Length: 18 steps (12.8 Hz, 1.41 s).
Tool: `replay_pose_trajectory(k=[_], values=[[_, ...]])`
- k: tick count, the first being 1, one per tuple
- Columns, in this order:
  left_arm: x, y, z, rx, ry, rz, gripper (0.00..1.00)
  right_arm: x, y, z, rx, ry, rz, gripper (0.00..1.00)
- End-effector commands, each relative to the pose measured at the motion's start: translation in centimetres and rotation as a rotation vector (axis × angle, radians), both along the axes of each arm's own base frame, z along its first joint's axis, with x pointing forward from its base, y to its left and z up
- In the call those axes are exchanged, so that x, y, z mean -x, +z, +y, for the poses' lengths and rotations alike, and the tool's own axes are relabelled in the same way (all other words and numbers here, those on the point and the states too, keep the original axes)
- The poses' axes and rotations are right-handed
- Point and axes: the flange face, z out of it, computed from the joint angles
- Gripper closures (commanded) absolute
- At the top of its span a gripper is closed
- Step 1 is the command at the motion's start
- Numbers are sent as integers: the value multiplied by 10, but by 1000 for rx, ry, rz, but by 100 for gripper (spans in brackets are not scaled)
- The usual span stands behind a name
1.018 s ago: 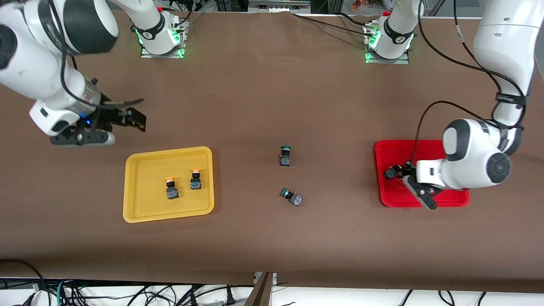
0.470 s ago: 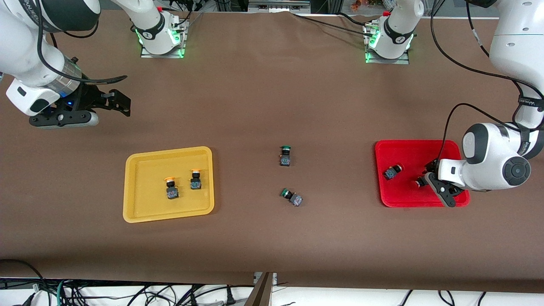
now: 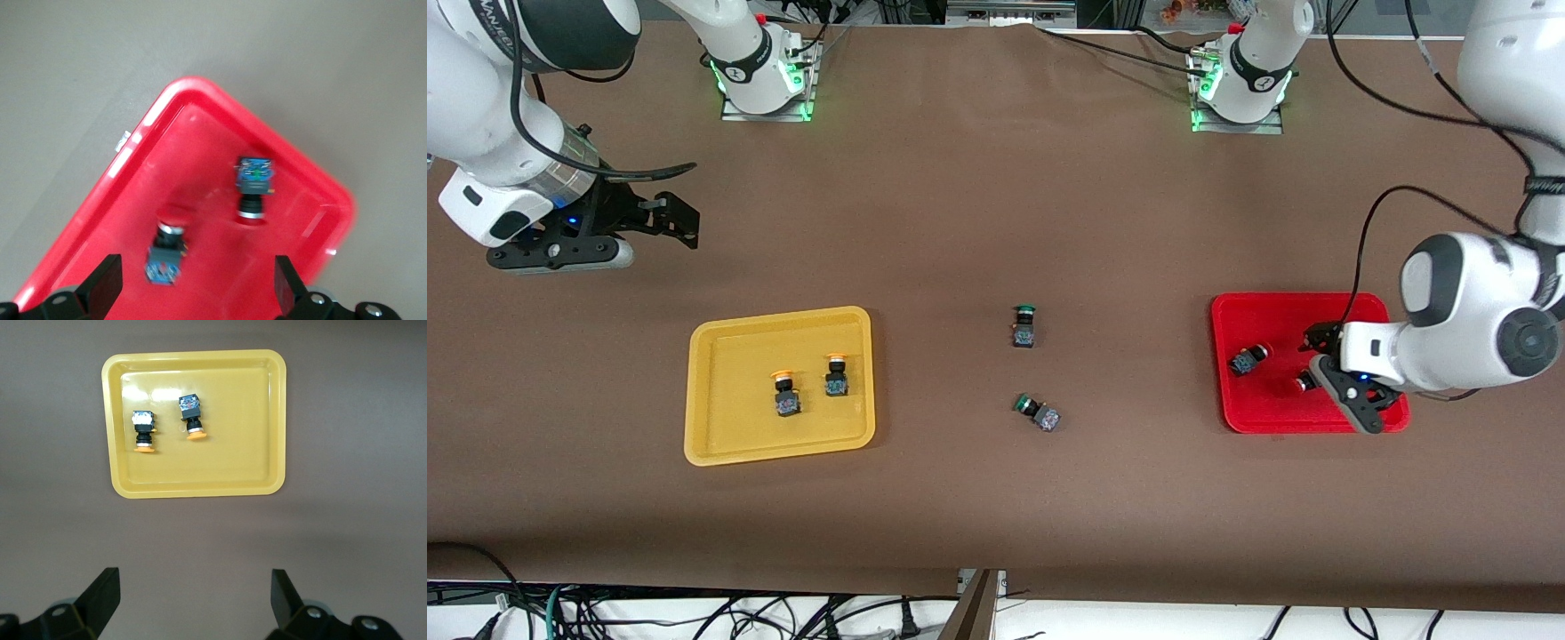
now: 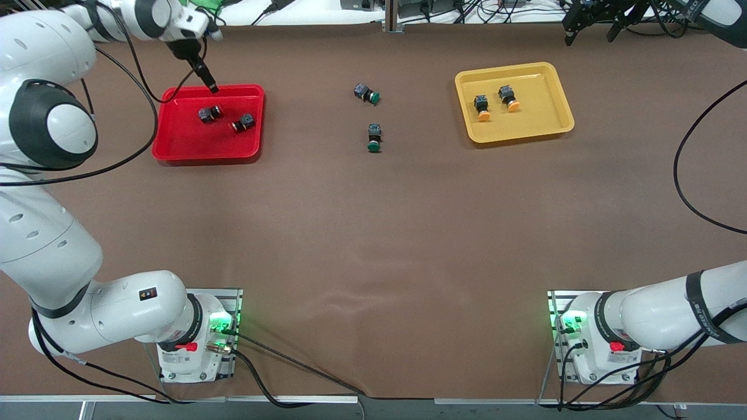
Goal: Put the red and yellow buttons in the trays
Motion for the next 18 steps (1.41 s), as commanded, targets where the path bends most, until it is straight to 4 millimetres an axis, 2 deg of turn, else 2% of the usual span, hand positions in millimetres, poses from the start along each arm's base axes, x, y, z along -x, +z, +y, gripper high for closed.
replay_pose_trajectory(k=[1,3,5,9,11,13,14,16,17,18], values=[[10,75,-13,-36,187,38,0,-15,17,-1,17,19,-34,0],[11,123,-25,-64,332,56,0,-16,29,-2,14,17,-55,0],[15,171,-28,-81,457,48,0,-15,23,0,13,9,-26,0],[34,235,-28,-104,532,12,0,-17,20,-1,9,2,-19,0],[42,254,-27,-109,537,-2,0,-17,20,-1,8,0,-19,0],[50,255,-25,-125,545,41,0,-17,19,-1,8,-1,-18,0],[58,266,-28,-133,571,40,0,-17,20,0,6,0,-19,0],[67,277,-41,-158,657,25,0,-16,20,1,6,0,-19,0],[77,277,-67,-188,649,14,0,-16,20,1,6,0,-19,0],[82,275,-55,-179,686,-3,0,-16,20,1,7,2,-17,0]])
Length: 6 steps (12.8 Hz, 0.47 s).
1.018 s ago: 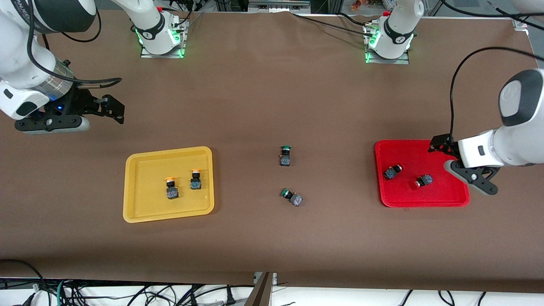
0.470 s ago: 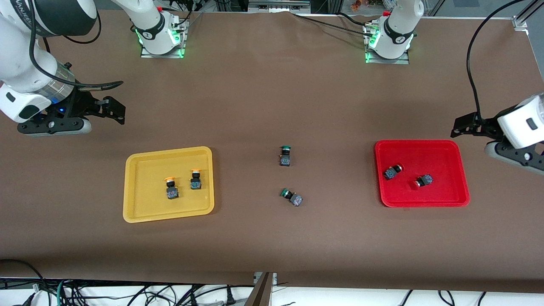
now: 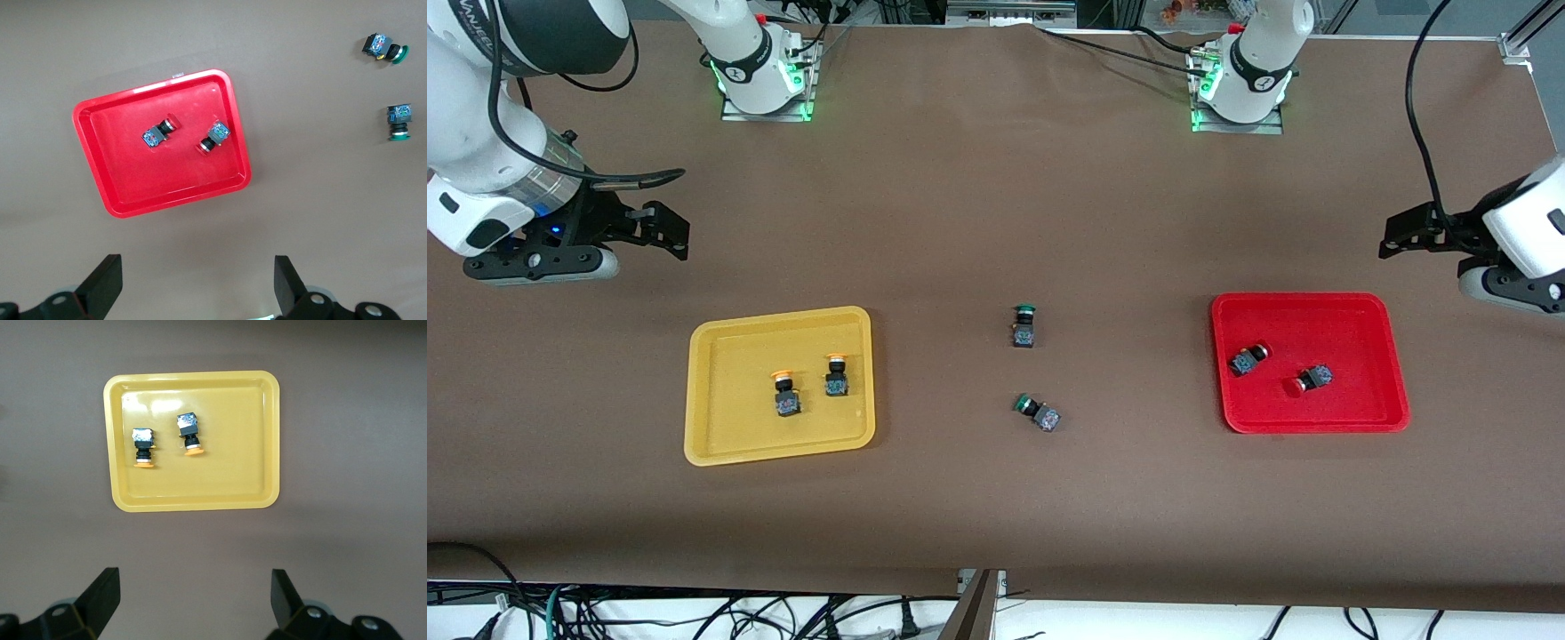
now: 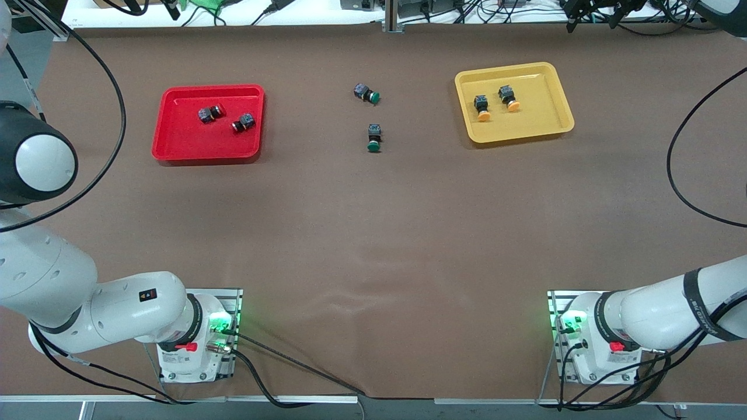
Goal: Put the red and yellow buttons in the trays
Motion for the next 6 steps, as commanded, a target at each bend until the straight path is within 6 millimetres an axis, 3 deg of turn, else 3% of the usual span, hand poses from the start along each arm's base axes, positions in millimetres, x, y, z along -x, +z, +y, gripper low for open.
replay_pose_trajectory(k=[1,2,3,6], values=[[36,0,11,27,106,-76,0,-1,6,1,2,1,6,0],[57,-8,19,48,133,-144,0,-1,6,1,2,1,6,0],[72,-9,15,44,134,-178,0,-1,6,1,2,1,6,0],[76,-12,11,-8,105,-149,0,-1,6,1,1,1,4,0]])
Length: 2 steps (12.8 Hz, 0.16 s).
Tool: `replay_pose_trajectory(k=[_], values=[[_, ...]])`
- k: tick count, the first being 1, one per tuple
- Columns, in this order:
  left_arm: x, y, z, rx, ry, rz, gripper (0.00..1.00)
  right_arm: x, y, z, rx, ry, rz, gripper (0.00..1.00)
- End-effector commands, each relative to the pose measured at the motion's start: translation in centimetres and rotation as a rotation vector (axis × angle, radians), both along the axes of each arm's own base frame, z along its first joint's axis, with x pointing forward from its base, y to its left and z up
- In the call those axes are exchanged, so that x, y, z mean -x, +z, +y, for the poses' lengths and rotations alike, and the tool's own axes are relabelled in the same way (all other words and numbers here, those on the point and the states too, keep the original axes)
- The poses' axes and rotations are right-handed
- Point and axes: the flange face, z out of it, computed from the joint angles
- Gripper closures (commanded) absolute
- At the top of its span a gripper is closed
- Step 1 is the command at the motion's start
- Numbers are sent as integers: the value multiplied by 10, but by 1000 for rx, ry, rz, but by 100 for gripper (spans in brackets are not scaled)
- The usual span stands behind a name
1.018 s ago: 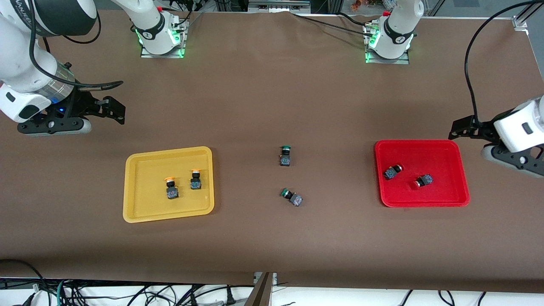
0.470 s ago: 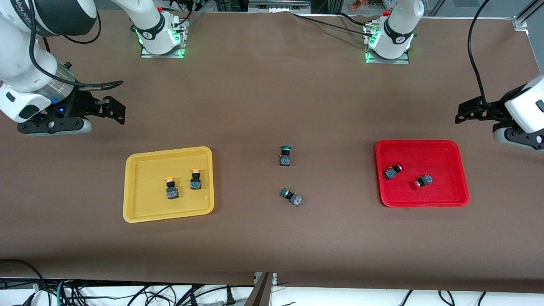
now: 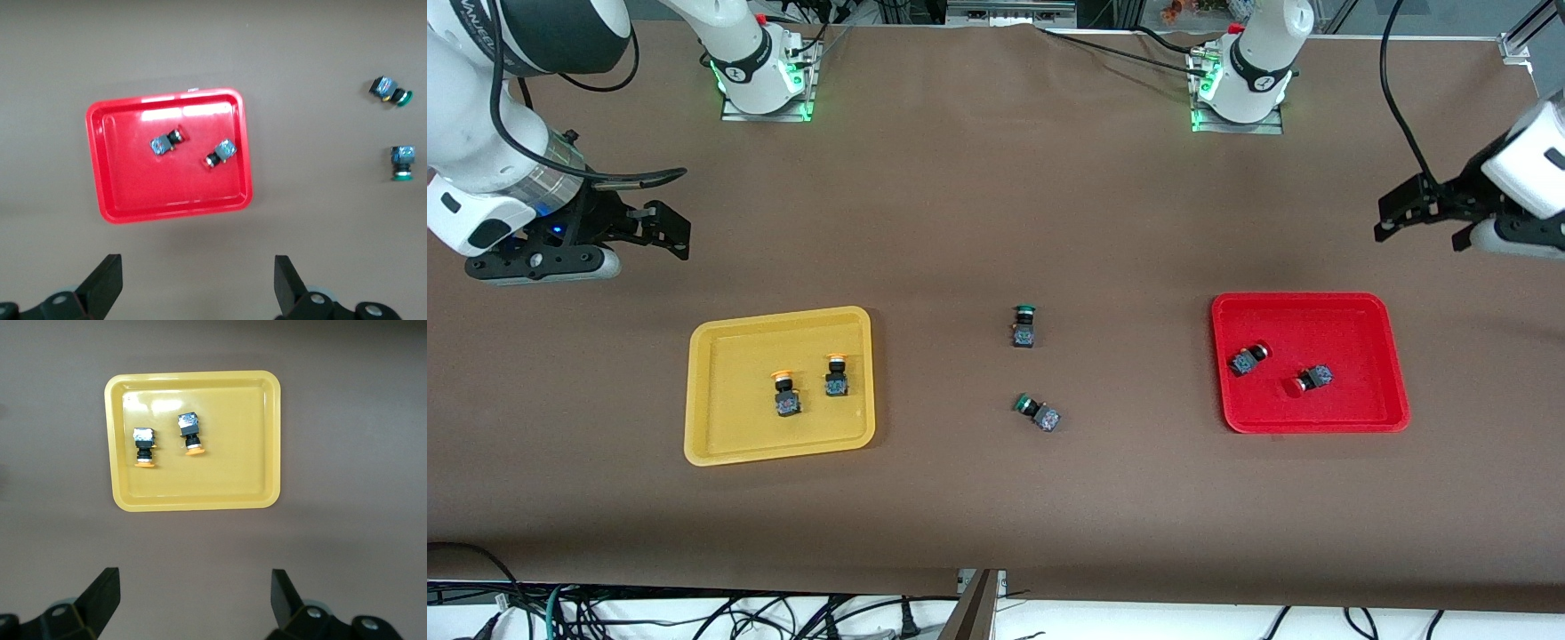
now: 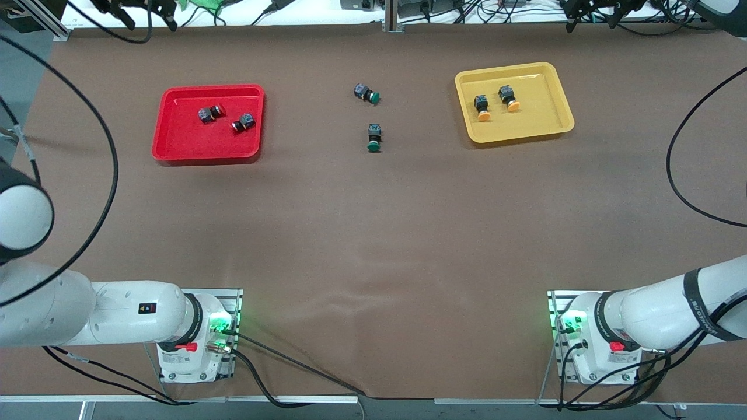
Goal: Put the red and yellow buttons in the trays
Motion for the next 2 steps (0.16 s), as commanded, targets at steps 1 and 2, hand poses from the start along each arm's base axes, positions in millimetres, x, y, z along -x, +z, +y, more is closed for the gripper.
replay_pose_trajectory(k=[1,2], values=[[9,-6,-6,-23,-15,8,0,-1,6,0,2,-1,5,0],[6,-3,-6,-24,-16,10,0,-1,6,0,2,-1,4,0]])
